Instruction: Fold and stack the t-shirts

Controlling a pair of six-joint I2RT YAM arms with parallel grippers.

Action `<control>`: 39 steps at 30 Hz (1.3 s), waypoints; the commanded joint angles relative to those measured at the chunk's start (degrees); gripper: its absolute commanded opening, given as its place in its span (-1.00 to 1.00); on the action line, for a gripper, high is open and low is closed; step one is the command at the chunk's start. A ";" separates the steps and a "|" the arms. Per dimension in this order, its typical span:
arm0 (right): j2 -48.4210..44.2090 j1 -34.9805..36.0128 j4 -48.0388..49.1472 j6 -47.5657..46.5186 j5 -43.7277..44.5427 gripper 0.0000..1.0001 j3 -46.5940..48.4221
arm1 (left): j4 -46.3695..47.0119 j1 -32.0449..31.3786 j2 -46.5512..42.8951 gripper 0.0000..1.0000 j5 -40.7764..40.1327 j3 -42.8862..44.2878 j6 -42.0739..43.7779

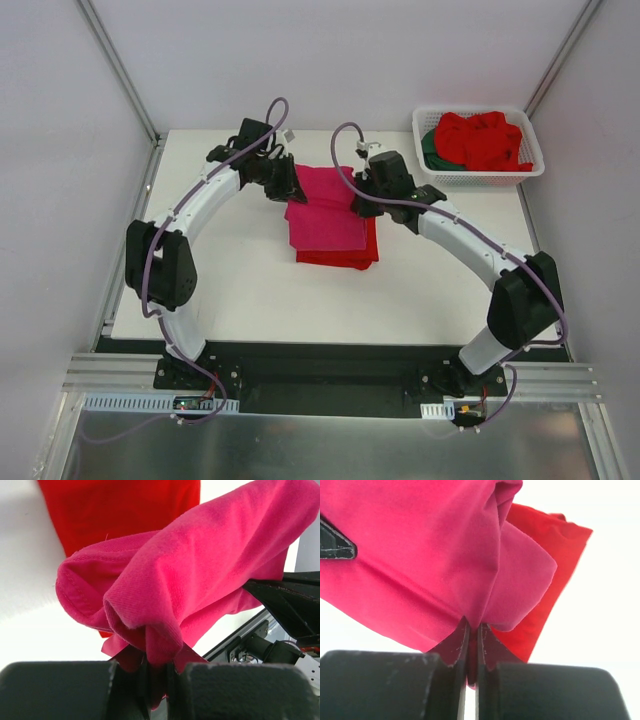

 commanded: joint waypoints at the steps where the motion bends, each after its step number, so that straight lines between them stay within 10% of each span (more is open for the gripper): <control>1: -4.22 -3.83 -5.53 -2.56 6.26 -0.98 -3.36 | -0.91 -0.50 1.73 -1.00 -4.02 3.66 0.94; 39: 5.88 -7.17 -2.45 -4.05 1.77 -0.98 -1.35 | -0.74 -1.12 9.30 -1.00 -5.60 7.53 2.97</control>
